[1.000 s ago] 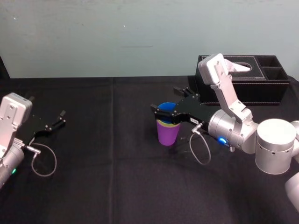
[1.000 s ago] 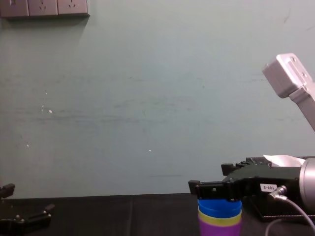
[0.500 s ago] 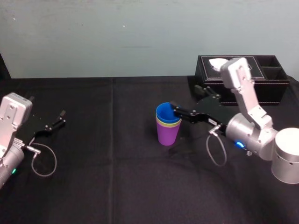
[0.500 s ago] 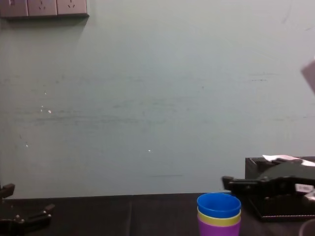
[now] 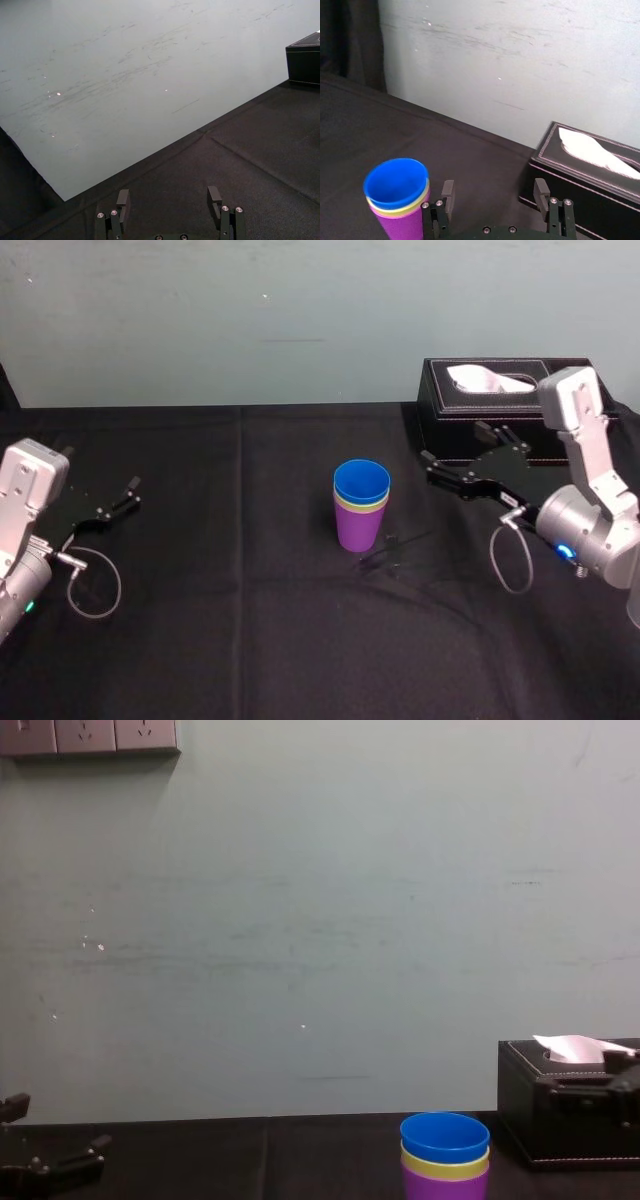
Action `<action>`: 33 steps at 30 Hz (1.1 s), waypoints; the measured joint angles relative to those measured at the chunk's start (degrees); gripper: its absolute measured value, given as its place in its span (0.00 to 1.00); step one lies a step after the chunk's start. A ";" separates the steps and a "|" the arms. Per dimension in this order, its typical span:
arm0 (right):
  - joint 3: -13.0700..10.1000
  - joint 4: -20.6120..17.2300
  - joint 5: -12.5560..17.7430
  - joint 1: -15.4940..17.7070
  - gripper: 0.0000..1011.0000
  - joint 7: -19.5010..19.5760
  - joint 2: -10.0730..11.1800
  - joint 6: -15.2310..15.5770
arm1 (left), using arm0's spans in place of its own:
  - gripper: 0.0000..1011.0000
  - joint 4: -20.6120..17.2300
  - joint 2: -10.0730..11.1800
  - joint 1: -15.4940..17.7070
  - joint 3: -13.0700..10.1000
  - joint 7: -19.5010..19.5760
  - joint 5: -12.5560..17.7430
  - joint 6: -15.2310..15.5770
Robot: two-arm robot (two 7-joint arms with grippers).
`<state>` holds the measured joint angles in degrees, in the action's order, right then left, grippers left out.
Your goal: Stack the three plastic cups sequentially using one hand.
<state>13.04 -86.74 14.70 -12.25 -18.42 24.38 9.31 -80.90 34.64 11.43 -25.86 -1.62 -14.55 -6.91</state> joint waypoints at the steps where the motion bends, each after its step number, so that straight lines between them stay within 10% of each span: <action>1: -0.20 0.25 0.12 0.03 0.99 -0.05 0.06 -0.10 | 1.00 0.00 0.00 0.00 0.00 0.00 0.00 0.00; 33: -1.47 4.41 0.56 -0.09 0.99 -1.23 0.71 -1.34 | 1.00 0.00 0.00 0.00 0.00 0.00 0.00 0.00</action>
<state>11.57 -82.33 15.27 -12.35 -19.64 25.10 7.97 -80.90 34.64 11.43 -25.86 -1.62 -14.55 -6.91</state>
